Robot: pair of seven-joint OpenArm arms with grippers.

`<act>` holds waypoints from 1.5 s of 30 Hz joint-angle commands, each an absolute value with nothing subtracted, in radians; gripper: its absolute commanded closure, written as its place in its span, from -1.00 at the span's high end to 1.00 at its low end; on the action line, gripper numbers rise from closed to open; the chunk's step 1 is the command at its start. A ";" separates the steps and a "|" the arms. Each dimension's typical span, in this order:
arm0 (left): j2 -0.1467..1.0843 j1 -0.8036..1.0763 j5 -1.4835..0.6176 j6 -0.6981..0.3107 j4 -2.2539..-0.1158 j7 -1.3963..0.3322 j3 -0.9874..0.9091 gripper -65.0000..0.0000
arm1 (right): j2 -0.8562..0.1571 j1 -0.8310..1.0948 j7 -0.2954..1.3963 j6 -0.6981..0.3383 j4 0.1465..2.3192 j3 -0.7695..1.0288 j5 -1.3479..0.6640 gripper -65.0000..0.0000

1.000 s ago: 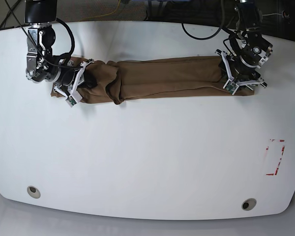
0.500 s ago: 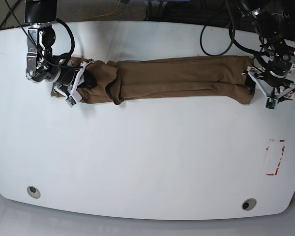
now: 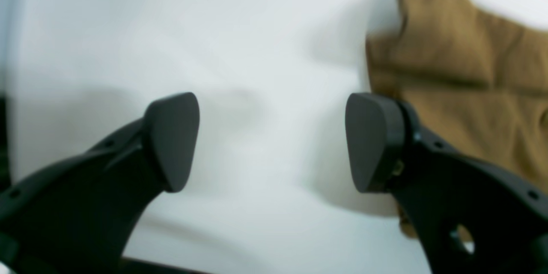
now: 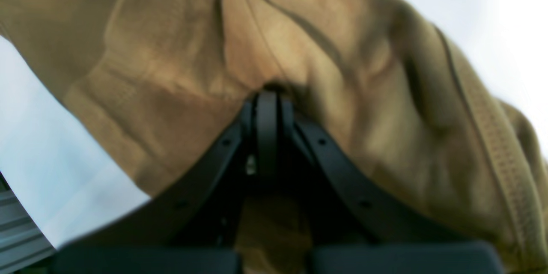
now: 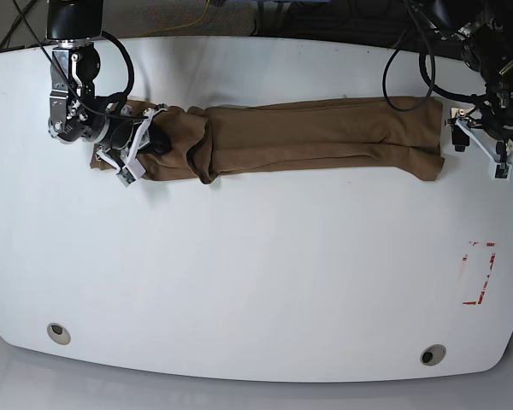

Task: Layout the t-shirt on the table in an organized manner, then fold the t-shirt properly
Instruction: 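Release the strip end with the left gripper and regrasp it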

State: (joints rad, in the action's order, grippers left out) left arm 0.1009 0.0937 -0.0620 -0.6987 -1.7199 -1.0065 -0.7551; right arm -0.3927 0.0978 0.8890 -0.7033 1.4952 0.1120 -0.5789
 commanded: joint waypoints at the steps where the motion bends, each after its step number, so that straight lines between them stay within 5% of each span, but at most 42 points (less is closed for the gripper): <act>1: 0.114 0.114 -0.120 -0.698 -1.712 -0.993 -0.754 0.56 | -0.403 0.093 0.908 -0.698 1.500 0.113 -0.556 -0.97; 45: 0.257 0.189 -0.533 -0.698 -1.670 -1.053 -0.783 0.56 | -0.403 0.114 0.908 -0.698 1.501 0.113 -0.556 -0.97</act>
State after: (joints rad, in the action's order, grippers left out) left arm 0.2287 0.1989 -0.4965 -0.6964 -1.6375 -1.0573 -0.7776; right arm -0.3931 0.1127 0.8742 -0.7033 1.4967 0.1112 -0.5804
